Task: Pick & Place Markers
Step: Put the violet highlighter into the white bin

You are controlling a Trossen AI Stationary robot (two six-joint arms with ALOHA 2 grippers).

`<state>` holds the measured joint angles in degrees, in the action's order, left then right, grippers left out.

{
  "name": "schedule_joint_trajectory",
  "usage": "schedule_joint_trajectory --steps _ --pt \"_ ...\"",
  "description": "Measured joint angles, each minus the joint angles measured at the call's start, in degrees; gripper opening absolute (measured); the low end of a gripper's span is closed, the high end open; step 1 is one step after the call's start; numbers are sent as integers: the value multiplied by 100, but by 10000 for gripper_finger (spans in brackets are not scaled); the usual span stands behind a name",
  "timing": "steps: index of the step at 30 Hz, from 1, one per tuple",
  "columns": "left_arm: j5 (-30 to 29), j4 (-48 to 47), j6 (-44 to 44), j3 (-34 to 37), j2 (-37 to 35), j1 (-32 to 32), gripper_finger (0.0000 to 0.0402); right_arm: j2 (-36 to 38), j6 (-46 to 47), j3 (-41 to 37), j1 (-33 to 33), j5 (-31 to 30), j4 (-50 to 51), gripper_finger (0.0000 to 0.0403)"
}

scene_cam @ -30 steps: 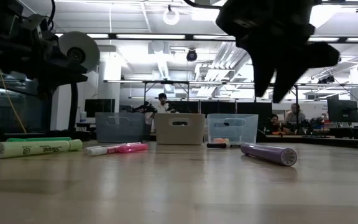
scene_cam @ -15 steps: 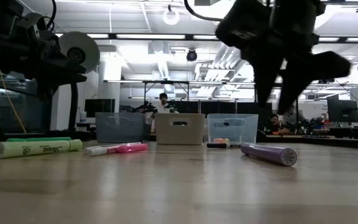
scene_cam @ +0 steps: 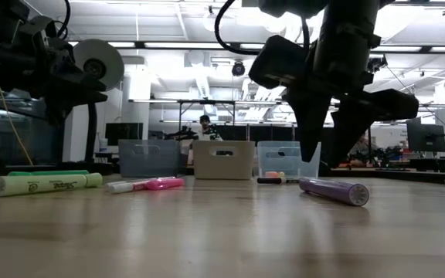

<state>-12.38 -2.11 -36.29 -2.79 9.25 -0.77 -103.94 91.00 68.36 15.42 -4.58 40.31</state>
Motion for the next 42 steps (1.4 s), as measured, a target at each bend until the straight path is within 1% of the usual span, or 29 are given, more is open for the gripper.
schedule_joint_trajectory --steps 9,14,16,22,26,32,36,42 --pt "1 -7 0 0 -2 1 97 -406 135 4 51 219 -290 147" --pt "31 -13 0 0 0 -1 97 -417 306 2 77 127 -252 146" --pt "31 -13 0 0 0 -1 97 -420 308 3 92 200 -154 146" --pt "35 -20 0 0 1 -1 97 -731 245 39 230 372 -137 146" --pt "34 -20 0 0 0 -1 97 -884 284 48 365 239 -95 146" --pt "35 -20 0 2 -2 -1 97 -898 257 44 382 187 4 146" --pt "37 -20 0 2 -2 -1 97 -901 78 42 381 176 30 139" --pt "39 -20 0 2 -2 -1 97 -901 -39 33 383 195 70 117"
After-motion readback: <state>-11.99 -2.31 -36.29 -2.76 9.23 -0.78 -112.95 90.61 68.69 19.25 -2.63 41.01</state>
